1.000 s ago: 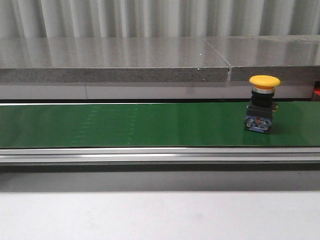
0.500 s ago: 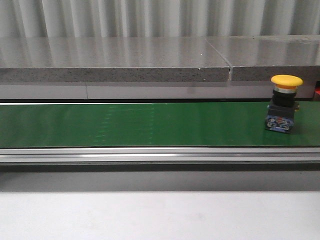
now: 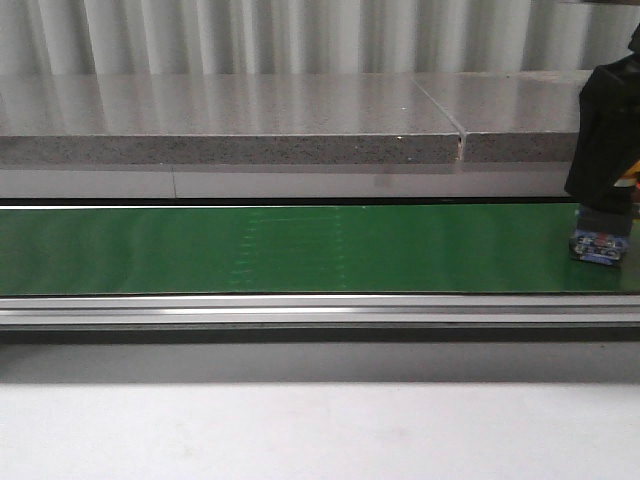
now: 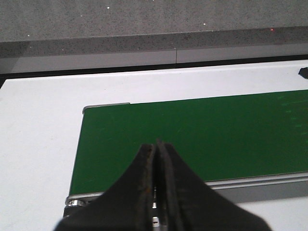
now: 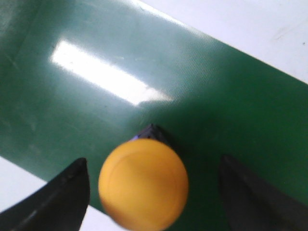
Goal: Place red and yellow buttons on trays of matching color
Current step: 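Move the right gripper to the belt's end and grasp the yellow button, then carry the yellow button over the yellow tray and release it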
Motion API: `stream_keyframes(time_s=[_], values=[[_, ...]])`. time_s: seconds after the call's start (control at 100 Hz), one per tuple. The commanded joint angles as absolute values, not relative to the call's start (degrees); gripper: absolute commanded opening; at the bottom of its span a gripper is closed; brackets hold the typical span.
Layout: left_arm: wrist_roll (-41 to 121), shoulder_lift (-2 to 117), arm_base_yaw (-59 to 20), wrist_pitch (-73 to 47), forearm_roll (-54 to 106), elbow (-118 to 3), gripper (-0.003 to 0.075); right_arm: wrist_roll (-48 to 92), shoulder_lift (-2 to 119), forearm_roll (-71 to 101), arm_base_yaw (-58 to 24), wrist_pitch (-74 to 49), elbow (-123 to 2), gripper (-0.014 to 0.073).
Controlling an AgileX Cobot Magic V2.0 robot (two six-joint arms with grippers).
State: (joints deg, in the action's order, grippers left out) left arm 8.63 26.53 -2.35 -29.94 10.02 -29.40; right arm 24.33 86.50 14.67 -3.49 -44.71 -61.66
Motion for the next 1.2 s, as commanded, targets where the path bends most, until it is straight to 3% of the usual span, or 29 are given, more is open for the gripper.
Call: stream_keyframes(time_s=[0.0,0.06,0.23,0.3,0.65,0.9,1.19], values=[[8.56,26.77,-2.86,-25.69,10.61,-30.99,-0.002,25.03,85.76,15.71,-3.52,-40.95,-63.12,0.0538],[8.56,26.77,-2.86,-25.69,10.61,-30.99,-0.002,25.03,86.2,15.71,-3.52,-40.91,-63.12,0.0489],[8.56,26.77,-2.86,-25.69,10.61,-30.99,-0.002,24.38,86.26,15.71,-3.52,-42.46,-63.12,0.0147],[8.56,26.77,-2.86,-25.69,10.61,-30.99,-0.002,23.94,86.14,15.71,-3.52,-42.88,-63.16,0.0081],[8.56,26.77,-2.86,-25.69,10.61,-30.99,-0.002,16.81,78.21,13.14,3.0,-45.98,-63.35,0.0078],[8.56,26.77,-2.86,-25.69,10.61,-30.99,-0.002,10.09,70.8,7.04,19.76,-48.35,-63.35,0.0078],[8.56,26.77,-2.86,-25.69,10.61,-30.99,-0.002,3.88,70.27,6.76,37.59,-46.69,-63.17,0.0078]])
